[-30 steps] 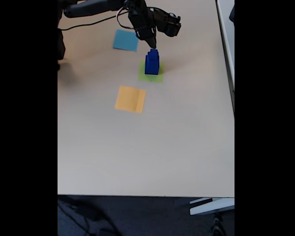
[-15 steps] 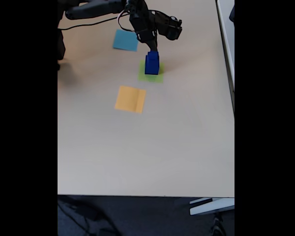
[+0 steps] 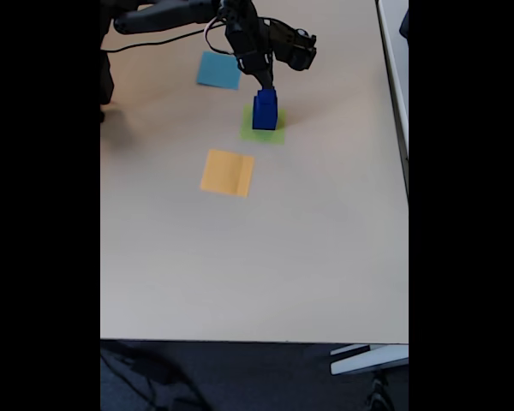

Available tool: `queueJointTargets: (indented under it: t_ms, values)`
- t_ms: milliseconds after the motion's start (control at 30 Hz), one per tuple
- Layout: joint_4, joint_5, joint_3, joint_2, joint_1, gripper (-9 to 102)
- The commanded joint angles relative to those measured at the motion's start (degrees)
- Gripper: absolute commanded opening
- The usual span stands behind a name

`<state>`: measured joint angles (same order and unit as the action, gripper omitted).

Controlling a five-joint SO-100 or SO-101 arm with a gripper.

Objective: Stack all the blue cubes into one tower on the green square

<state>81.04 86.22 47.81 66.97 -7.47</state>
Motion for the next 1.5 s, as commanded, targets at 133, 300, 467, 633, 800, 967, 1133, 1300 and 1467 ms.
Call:
queueJointTargets:
  t_ms: [133, 300, 467, 633, 800, 967, 1133, 1300, 1467]
  values:
    - [0.2, 1.1, -2.4, 1.0, 0.2, 1]
    - [0.0, 1.4, -2.4, 0.7, 0.3, 1]
    - [-0.1, 1.6, -2.4, 0.4, 0.4, 0]
    - [0.0, 1.8, -2.4, 0.2, 0.6, 0]
    - [0.0, 2.0, -2.4, 0.1, 0.7, 0]
    - [0.1, 2.0, -2.5, 0.2, 0.7, 0]
    - [0.1, 2.0, -2.4, 0.2, 0.7, 1]
    - [0.1, 2.0, -2.3, 0.1, 0.7, 2]
    - [0.1, 2.1, -2.3, -0.1, 0.7, 3]
